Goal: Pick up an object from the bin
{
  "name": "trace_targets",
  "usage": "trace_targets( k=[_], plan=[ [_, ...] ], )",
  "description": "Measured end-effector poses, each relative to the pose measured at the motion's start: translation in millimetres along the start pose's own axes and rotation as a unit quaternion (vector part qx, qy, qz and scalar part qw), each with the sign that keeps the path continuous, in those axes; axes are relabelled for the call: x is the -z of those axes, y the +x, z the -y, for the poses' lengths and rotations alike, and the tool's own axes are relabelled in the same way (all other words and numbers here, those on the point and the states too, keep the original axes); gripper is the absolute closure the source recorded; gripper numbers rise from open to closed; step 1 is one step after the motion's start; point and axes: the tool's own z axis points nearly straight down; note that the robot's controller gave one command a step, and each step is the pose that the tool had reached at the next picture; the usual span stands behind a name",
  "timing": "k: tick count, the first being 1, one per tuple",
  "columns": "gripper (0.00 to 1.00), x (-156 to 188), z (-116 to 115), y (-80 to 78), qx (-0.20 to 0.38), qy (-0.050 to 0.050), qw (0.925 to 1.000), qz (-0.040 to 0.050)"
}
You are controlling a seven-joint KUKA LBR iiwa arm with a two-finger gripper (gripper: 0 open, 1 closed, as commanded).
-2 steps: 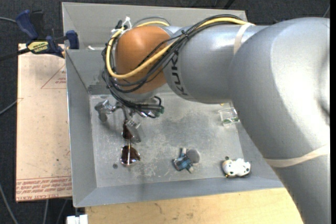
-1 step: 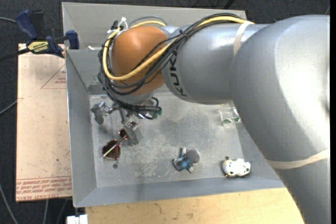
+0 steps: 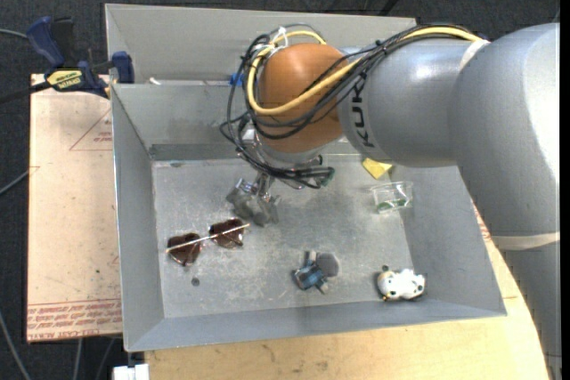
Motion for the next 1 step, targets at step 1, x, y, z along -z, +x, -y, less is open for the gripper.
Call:
trace_targets(
  k=[1],
  plan=[
    [1.0,0.0,-0.1,-0.1,0.0,0.0,1.0,0.0001]
  ],
)
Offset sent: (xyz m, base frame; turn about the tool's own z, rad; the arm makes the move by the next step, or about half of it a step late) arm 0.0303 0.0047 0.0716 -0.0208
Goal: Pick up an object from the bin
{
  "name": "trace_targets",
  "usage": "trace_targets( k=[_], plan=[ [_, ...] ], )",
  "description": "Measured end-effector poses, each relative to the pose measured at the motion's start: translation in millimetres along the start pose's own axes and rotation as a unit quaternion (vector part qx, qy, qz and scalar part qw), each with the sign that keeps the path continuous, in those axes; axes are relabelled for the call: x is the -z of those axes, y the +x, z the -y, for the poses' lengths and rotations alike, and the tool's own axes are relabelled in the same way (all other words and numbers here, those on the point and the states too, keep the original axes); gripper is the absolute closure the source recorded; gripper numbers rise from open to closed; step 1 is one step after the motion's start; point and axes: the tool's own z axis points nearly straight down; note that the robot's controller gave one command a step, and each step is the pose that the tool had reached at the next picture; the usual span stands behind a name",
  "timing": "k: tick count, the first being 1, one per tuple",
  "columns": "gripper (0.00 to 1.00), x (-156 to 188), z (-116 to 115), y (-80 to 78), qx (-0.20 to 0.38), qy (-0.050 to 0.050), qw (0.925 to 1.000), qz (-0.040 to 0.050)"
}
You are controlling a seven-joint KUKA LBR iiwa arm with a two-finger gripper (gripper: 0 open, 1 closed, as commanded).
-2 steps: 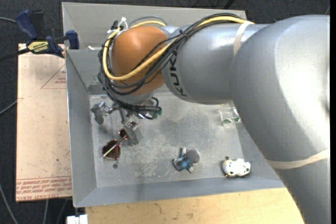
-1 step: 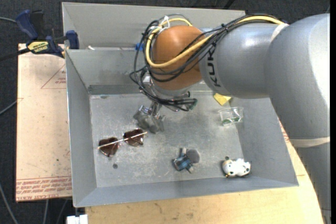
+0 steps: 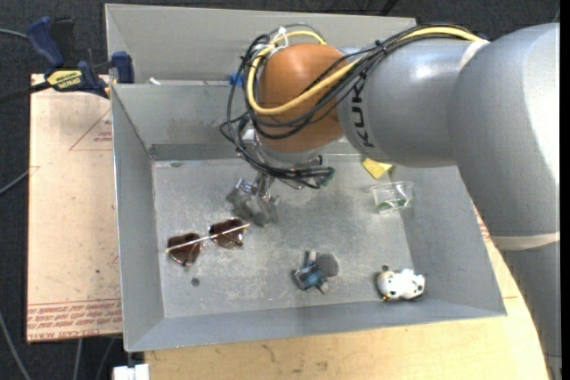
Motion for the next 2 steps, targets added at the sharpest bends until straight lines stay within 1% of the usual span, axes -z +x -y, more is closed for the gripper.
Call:
trace_targets(
  k=[1,2],
  plan=[
    [1.0,6.4,1.3,-1.4,0.002,-0.003,1.0,-0.0035],
    [0.0,44.2,9.5,-24.2,0.144,0.0,0.9896,0.0005]
  ],
)
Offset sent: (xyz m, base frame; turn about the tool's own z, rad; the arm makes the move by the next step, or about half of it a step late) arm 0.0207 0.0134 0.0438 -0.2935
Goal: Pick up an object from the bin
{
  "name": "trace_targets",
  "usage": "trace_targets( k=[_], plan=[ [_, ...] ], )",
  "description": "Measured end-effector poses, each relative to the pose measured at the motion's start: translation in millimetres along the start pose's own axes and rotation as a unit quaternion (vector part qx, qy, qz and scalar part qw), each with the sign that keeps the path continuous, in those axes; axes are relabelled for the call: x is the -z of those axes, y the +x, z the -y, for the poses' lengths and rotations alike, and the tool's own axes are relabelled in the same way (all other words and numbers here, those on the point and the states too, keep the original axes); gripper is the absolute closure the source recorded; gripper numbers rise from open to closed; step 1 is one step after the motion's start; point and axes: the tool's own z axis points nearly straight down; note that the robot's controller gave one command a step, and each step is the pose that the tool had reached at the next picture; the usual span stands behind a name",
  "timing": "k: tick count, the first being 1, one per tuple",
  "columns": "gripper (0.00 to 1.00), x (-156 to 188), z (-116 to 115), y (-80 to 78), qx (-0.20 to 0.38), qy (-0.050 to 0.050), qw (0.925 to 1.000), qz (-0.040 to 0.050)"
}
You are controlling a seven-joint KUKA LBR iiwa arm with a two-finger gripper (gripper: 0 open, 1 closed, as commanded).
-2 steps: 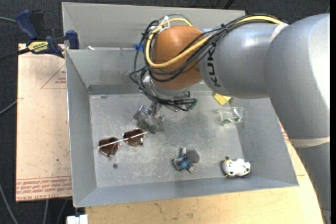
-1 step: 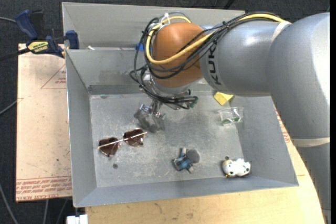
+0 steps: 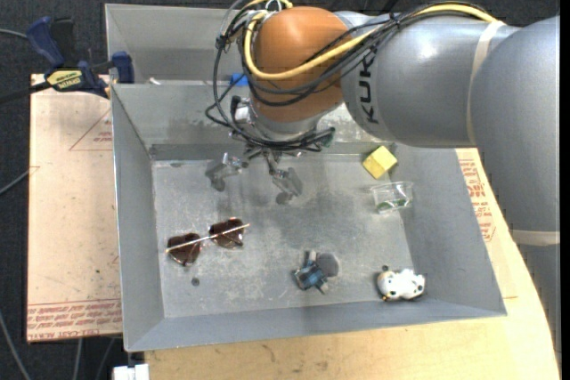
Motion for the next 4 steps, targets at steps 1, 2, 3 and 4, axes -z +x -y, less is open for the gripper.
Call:
trace_targets(
  k=[1,2,3,4],
  plan=[
    [0.0,-0.3,-0.2,0.1,0.0,0.0,1.0,-0.0001],
    [0.0,6.8,-12.4,-23.1,0.03,0.0,0.9995,-0.001],
    [0.0,5.0,-46.9,-13.7,0.087,-0.001,0.9962,0.0002],
    [0.0,-17.1,-70.0,-42.0,0.106,0.0,0.9944,-0.0015]
  ],
)
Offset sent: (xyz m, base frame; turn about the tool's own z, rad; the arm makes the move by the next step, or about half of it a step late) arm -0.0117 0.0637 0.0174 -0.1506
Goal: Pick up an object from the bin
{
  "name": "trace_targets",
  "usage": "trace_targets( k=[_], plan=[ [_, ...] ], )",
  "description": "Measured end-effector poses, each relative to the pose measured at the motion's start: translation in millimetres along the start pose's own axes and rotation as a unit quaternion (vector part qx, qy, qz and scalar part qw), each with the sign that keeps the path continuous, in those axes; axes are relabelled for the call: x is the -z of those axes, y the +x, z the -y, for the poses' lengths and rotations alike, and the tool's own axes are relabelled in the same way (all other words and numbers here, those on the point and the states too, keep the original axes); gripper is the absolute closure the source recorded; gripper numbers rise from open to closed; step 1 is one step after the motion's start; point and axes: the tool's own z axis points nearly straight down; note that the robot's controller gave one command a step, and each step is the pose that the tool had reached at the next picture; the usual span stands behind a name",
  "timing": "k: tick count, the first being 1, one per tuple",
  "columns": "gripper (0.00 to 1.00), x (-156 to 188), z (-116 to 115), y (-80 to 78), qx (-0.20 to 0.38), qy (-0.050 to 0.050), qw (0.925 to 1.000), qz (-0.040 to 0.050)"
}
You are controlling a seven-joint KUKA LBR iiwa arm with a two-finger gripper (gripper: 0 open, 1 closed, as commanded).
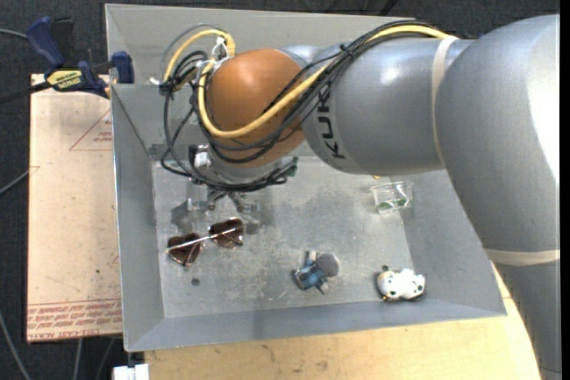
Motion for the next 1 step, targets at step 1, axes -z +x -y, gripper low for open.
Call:
trace_targets(
  k=[1],
  plan=[
    [0.0,-15.0,-9.8,-27.8,-0.001,-0.001,1.0,0.0033]
  ],
)
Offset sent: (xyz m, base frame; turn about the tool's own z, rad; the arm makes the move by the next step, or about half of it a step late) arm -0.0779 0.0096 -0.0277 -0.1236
